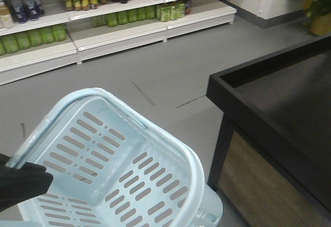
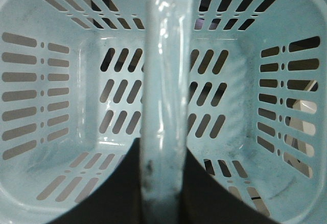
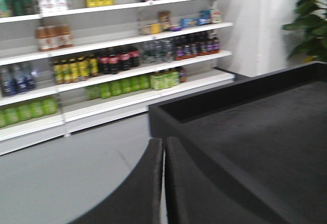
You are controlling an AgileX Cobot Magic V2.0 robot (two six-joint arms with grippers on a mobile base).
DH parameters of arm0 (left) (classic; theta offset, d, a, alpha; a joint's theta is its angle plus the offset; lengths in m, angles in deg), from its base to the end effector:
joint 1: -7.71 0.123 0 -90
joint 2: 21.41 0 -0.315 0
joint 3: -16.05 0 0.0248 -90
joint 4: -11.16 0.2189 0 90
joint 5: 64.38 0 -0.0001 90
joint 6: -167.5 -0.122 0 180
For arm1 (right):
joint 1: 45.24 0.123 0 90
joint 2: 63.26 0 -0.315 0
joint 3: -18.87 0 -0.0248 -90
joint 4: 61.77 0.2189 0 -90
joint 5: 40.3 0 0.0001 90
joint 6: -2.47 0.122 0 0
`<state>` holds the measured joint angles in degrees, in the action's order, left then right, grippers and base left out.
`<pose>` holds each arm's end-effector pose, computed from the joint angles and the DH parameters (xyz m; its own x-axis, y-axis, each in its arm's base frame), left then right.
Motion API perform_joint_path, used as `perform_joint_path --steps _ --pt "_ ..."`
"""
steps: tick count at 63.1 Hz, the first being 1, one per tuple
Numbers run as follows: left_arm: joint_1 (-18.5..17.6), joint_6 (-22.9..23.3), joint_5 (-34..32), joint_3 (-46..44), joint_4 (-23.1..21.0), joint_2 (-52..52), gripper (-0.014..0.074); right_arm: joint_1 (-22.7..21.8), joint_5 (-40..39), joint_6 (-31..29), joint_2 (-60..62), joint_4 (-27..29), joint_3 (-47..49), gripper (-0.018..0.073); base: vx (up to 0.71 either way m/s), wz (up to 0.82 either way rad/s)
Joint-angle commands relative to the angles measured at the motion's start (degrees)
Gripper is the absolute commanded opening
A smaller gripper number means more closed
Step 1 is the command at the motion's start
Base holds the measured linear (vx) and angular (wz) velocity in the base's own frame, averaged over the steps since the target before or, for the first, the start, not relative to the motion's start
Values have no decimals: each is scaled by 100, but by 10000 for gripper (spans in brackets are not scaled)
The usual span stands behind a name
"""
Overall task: Pick three apples into basket with both arms
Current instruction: 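Turn the base toward the apple and orange table, basket held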
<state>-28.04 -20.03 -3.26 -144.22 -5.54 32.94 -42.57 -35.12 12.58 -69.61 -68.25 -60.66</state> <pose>0.0671 -0.0861 0.3806 -0.5741 0.3984 -0.7154 0.7049 0.6850 -0.1842 0.0255 -0.0001 0.1960 -0.0202 0.0629 -0.9978 -0.0352 0.9974 0.0636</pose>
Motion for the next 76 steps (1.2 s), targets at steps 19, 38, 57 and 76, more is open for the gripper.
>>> perform_joint_path --steps 19,38,57,76 --pt "-19 38 -462 -173 -199 -36 -6 -40 -442 -3 73 -58 -83 -4 16 -61" --pt "-19 38 -462 -173 -199 -36 -6 -40 -442 -3 73 -58 -83 -4 15 -57" --pt "-19 38 -462 -173 -199 -36 -6 -40 -442 -3 73 -58 -83 -4 12 -48" --pt "-19 38 -462 -173 -199 -36 -6 -40 -442 -3 73 -58 -83 -4 11 -32"
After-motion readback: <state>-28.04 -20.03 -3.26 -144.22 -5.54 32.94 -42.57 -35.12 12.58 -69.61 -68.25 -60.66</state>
